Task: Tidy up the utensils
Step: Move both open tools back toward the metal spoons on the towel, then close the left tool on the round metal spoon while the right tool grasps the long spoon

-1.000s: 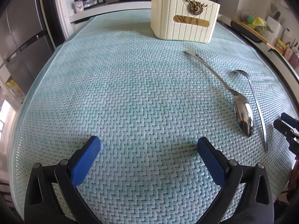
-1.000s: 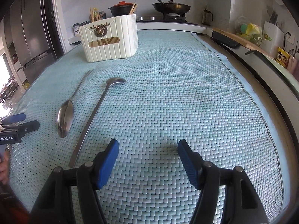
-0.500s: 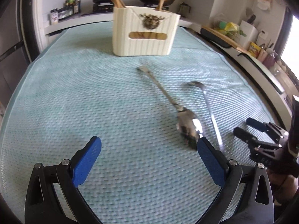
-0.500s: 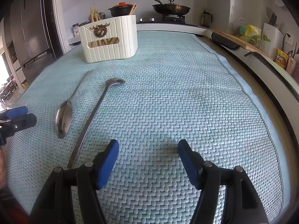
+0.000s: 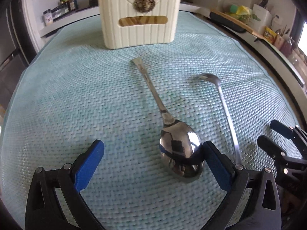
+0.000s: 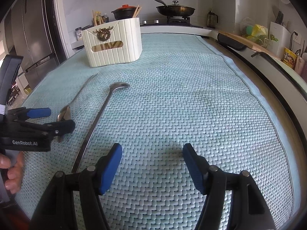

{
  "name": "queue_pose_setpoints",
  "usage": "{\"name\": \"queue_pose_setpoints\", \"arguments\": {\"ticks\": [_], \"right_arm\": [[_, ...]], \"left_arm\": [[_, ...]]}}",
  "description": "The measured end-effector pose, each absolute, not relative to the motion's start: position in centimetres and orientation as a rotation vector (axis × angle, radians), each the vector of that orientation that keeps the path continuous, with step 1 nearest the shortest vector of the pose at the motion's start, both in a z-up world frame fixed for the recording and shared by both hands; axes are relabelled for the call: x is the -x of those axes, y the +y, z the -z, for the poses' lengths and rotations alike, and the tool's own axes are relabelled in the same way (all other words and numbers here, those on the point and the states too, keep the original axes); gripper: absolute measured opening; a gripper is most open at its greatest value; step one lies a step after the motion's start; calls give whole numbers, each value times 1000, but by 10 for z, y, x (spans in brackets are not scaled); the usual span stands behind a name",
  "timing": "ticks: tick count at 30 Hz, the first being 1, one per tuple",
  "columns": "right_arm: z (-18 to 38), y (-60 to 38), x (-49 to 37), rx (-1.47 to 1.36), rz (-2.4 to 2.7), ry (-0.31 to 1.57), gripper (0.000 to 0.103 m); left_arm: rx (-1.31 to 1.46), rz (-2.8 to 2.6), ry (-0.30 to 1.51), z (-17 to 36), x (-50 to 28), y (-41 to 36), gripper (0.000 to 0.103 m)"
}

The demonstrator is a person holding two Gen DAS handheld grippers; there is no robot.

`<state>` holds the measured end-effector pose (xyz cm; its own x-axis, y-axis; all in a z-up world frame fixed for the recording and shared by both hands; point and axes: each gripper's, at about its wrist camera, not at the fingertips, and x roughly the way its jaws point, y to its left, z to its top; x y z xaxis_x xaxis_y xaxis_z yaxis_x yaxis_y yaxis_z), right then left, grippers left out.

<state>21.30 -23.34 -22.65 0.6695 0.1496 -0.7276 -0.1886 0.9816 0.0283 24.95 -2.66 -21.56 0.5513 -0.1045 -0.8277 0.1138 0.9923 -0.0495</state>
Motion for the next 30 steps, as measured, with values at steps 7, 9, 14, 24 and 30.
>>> {"name": "queue_pose_setpoints", "arguments": {"ticks": [7,9,14,24,30], "right_arm": [[226,-233,-213,51,-191,815,68],[226,-233,-213,55,-189,815,68],[226,-232,-213,60,-186,816,68],[227,-226,-214,93,-174,821,68],[227,-226,-214,96,-174,823,68]], "left_arm": [[42,42,981,215,-242,24,102],[46,44,979,217,-245,24,102],[2,37,976,220,-246,13,102],[-7,39,975,218,-240,12,102],[-13,55,976,217,-246,10,99]]}}
